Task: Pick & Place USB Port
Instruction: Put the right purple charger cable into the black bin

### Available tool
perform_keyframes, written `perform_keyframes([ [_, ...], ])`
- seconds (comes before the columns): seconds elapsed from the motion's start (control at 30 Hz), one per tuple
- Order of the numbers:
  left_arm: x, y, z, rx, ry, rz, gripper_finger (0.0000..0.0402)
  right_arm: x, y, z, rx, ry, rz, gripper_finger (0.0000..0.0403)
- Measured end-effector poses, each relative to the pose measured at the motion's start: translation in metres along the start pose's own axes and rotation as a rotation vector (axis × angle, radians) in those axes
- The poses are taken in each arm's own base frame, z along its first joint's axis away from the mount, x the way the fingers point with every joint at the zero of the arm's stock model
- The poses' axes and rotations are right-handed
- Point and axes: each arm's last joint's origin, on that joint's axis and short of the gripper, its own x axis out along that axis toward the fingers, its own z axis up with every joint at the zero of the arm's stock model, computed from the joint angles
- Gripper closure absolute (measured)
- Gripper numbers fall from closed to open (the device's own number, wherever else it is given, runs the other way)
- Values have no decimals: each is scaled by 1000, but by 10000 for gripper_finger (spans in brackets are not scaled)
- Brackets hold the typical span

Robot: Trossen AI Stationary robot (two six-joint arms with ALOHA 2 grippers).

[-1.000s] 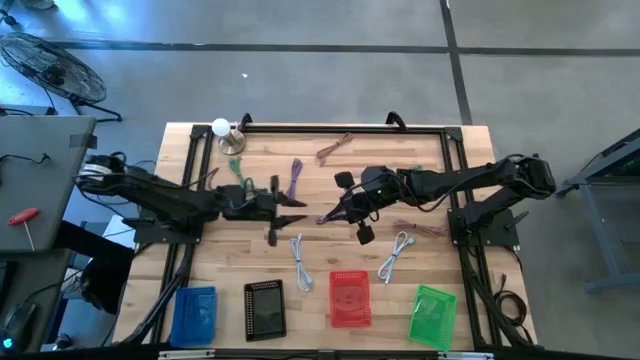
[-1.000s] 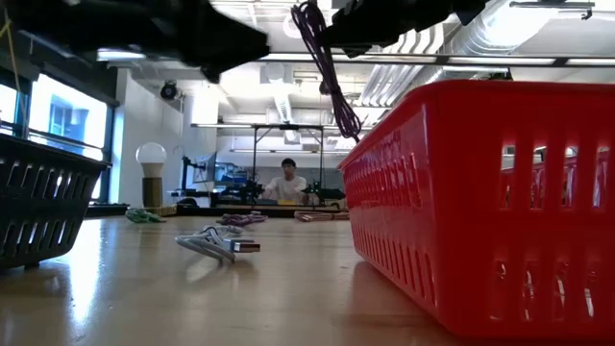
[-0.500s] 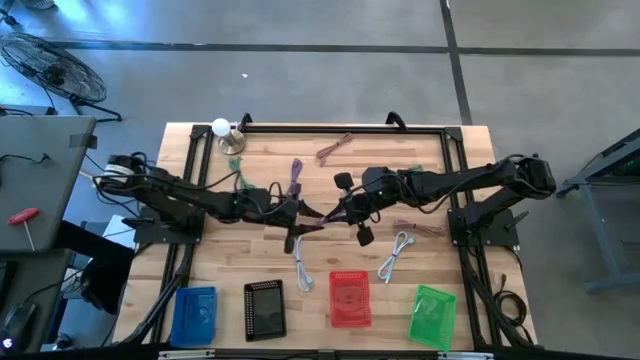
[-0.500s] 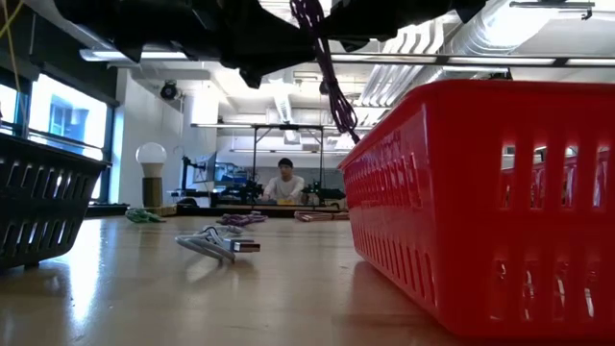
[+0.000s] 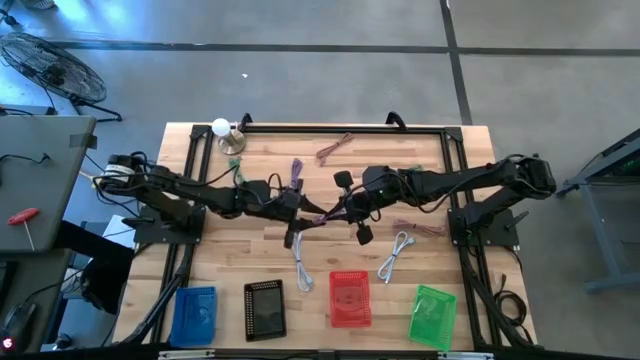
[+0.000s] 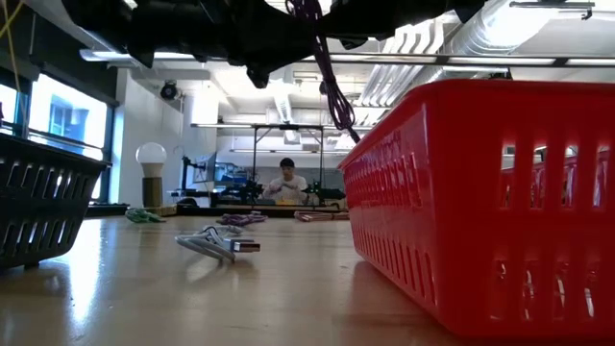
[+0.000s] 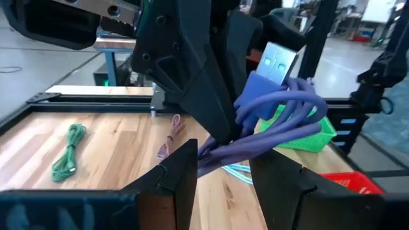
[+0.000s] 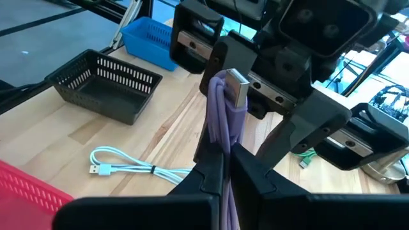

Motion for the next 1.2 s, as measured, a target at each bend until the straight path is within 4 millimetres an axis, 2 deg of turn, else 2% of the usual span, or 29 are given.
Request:
perform_keyframes([
  [0.5, 0, 1, 0, 9, -1, -16, 266, 0, 0, 1, -12, -11, -3, 392],
  [0.77, 16, 2, -13, -18, 12, -39, 266, 0, 0, 2, -13, -17, -1, 394],
  [0.97, 26, 3, -6, -6, 8, -40, 268, 0, -1, 2, -5, -17, -4, 391],
  [1.07, 27, 3, -6, -14, 24, -37, 290, 0, 0, 1, -3, -12, -3, 391],
  [1.2, 26, 5, -7, -20, 39, -32, 371, 0, 0, 1, 3, -7, -10, 381],
])
